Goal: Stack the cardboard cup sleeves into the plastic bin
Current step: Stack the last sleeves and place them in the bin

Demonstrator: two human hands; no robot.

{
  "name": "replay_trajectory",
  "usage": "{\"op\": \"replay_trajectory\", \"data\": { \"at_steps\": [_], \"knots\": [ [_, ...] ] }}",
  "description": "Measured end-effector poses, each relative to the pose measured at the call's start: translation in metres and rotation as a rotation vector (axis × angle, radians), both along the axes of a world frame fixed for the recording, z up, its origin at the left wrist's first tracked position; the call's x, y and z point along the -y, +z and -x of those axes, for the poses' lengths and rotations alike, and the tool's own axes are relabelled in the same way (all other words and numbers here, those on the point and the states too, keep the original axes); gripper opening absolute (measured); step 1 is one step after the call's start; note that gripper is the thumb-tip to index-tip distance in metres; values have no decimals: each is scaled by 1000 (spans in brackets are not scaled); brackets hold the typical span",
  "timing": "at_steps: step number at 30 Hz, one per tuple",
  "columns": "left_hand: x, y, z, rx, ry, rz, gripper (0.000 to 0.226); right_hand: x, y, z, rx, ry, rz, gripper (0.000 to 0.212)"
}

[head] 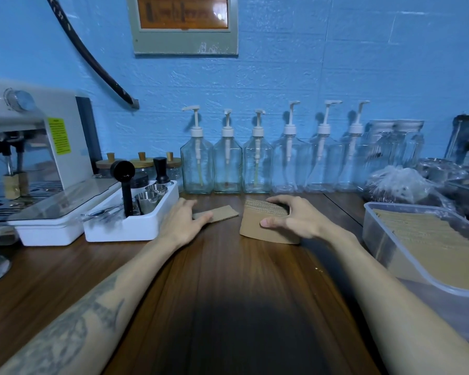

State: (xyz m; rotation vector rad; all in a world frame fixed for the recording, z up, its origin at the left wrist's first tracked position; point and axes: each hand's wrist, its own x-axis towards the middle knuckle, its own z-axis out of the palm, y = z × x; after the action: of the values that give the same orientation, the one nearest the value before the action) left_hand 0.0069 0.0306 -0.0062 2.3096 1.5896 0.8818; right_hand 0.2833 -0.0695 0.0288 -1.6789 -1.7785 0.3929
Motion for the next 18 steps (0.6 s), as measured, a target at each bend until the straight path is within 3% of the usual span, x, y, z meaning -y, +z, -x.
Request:
{"op": "replay_trajectory", "data": {
  "at_steps": [4, 8, 12, 18],
  "knots": [
    [-5, -4, -5, -281, 108, 41, 81, 0, 0, 0, 3, -7, 0, 77],
    [-10, -6, -4, -294, 103, 45, 72, 1, 1, 0, 1, -4, 6, 77],
    [-13, -6, -2, -155, 70, 60, 68, 1, 1, 0, 5, -5, 9, 76],
    [-17, -7, 2, 288, -18, 123, 53, 1, 1, 0, 5, -1, 20, 76]
  ]
}}
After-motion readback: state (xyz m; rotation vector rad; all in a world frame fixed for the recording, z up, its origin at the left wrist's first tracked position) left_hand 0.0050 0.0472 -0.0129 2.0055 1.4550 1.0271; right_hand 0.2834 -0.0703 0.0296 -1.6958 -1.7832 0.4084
